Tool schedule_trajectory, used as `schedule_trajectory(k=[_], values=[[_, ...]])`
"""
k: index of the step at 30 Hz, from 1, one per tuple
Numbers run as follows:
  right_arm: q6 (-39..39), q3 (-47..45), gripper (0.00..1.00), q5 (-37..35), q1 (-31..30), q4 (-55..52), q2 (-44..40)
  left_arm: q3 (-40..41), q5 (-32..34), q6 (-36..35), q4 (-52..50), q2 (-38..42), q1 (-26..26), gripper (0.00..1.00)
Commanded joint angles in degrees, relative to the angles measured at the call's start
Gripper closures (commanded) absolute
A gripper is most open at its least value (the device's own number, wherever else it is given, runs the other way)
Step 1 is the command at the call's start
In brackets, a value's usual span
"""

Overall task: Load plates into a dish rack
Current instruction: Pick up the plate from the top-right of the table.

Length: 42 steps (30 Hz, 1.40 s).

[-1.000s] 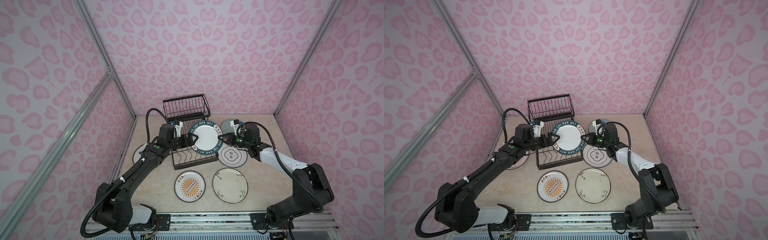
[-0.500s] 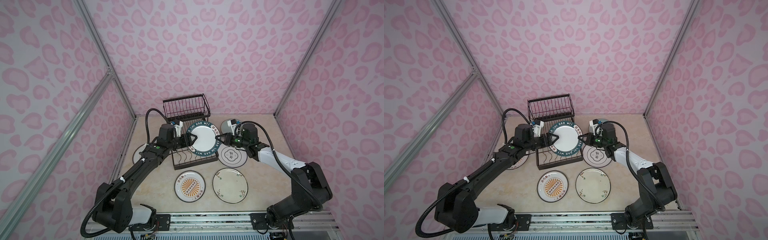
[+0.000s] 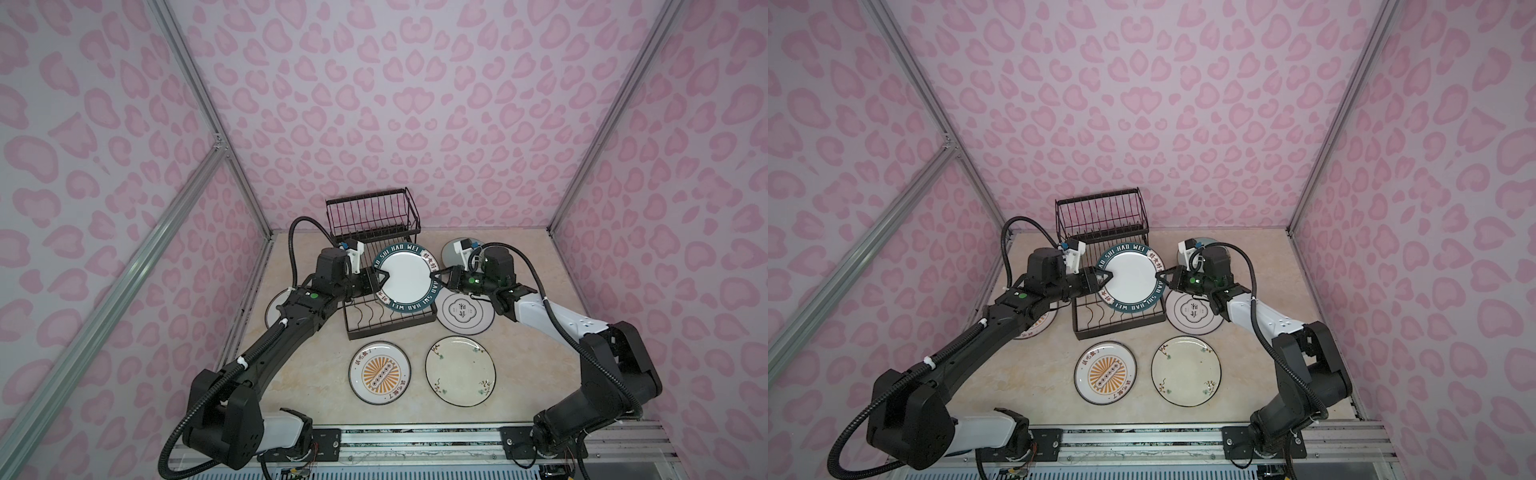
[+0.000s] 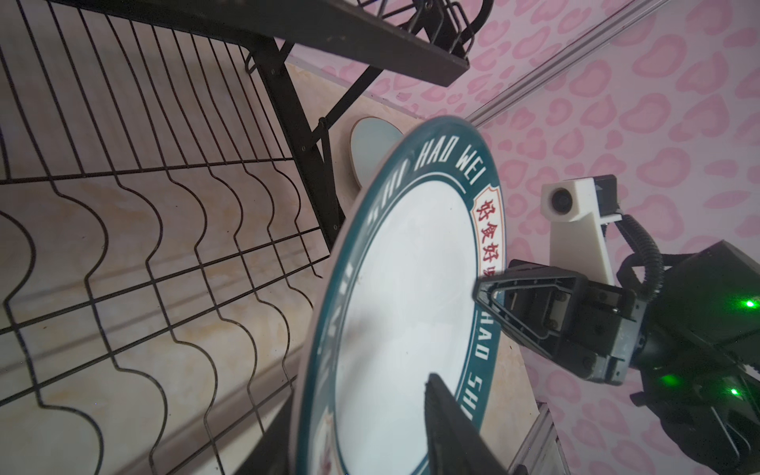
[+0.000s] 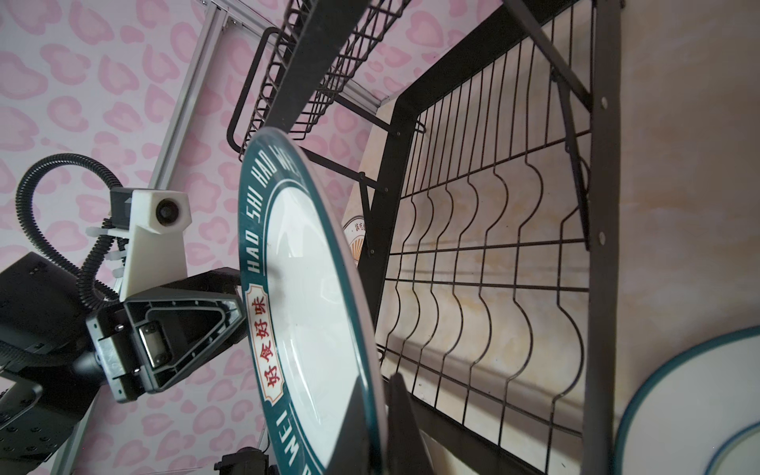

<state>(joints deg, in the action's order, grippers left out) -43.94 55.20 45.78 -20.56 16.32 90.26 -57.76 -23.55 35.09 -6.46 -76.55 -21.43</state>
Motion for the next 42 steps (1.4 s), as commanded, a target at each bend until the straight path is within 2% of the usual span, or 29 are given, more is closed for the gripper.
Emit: schedule_trajectory(k=[1,14,24,28,33,42], values=[[0.26,0.19,1.0,-1.09,-0.1,1.24,0.38,0.01,-1.54,-0.63,1.83,1.05,-0.01,0.62],[0.44,0.19,1.0,-1.13,-0.1,0.32,-0.55,-0.21,-1.72,-0.29,1.89,1.15,-0.01,0.96],[-2.64,-0.29,1.0,0.4,-0.1,3.72,-1.27,0.02,-3.41,-0.52,3.97,2.09,0.0,0.96],[-4.5,-0.33,0.86,1.41,-0.1,5.96,-1.82,-2.05,-4.03,-2.39,2.47,2.9,0.04,0.96],[-5.71,0.14,0.74,2.03,-0.1,7.24,-3.36,-4.89,-4.0,-3.21,1.46,3.63,0.07,0.96],[-6.88,0.3,0.67,2.27,-0.1,7.98,-5.71,-6.74,-1.63,-2.85,2.0,3.71,0.15,0.96]])
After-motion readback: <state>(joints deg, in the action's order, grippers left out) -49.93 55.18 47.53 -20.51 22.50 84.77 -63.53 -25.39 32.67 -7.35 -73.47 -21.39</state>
